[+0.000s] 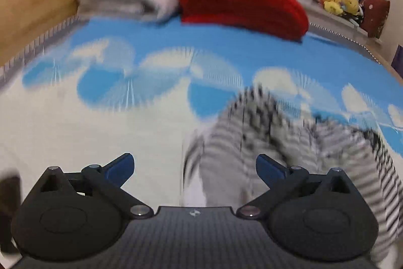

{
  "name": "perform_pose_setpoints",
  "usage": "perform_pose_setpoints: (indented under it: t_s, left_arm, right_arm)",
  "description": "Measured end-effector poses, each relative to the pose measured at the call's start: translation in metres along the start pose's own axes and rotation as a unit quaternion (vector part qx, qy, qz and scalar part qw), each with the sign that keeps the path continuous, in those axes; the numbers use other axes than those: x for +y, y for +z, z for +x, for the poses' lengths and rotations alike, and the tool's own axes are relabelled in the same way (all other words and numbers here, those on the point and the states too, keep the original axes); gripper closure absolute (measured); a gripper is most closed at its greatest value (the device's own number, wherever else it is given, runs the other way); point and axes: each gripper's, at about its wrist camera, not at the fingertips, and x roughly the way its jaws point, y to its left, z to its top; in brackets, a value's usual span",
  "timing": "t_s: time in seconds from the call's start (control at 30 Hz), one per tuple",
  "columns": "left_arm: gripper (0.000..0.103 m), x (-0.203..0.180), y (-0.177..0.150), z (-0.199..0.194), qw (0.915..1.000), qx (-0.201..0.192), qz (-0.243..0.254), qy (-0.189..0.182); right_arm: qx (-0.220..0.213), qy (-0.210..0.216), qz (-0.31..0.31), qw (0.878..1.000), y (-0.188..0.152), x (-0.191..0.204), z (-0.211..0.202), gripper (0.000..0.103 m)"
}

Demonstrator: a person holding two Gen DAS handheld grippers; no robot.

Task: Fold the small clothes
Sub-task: 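Lift the hem with both grippers and fold it over toward the hood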

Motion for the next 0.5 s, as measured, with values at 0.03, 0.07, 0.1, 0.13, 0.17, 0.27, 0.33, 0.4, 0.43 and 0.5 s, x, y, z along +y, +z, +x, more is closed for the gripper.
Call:
perform_pose_setpoints:
  t_s: [0.03,0.07,0.1,0.13,0.17,0.27,0.33,0.4,0.43,0.5]
  left_arm:
    - [0.000,0.005,-0.013,0.003,0.9999,0.008,-0.011,-0.004]
    - [0.000,0.010,-0.022,0.008,0.9996,0.023,-0.017,-0.006]
    - [0.000,0.012,-0.027,0.011,0.9991,0.040,-0.012,-0.008]
    - [0.000,0.014,-0.028,0.012,0.9988,0.047,-0.001,-0.011]
    - [0.000,0.017,-0.028,0.009,0.9989,0.042,0.011,-0.016]
    - [0.000,0.020,-0.027,0.010,0.9985,0.037,0.029,-0.030]
    - [0.000,0.018,-0.028,0.020,0.9964,0.058,0.032,-0.053]
    - [0.000,0.014,-0.029,0.027,0.9946,0.073,0.039,-0.062]
    - [0.000,0.012,-0.028,0.030,0.9948,0.072,0.042,-0.059]
    - [0.000,0.010,-0.027,0.034,0.9949,0.070,0.047,-0.055]
  right_arm:
    - [0.010,-0.009,-0.007,1.000,-0.008,-0.004,0.003,0.028]
    - [0.023,-0.010,-0.019,1.000,-0.012,-0.005,0.006,0.029]
    - [0.031,-0.003,-0.039,0.999,-0.013,-0.005,0.010,0.030]
    - [0.030,0.008,-0.070,0.997,-0.013,-0.002,0.012,0.031]
    - [0.029,0.011,-0.100,0.995,-0.015,0.002,0.015,0.032]
    - [0.056,-0.003,-0.166,0.985,-0.027,0.009,0.030,0.032]
    - [0.084,-0.008,-0.197,0.977,-0.034,0.013,0.044,0.034]
    - [0.088,-0.034,-0.227,0.969,-0.039,0.019,0.057,0.034]
    - [0.091,-0.052,-0.241,0.965,-0.041,0.021,0.065,0.042]
    - [0.110,-0.065,-0.240,0.962,-0.040,0.021,0.077,0.097]
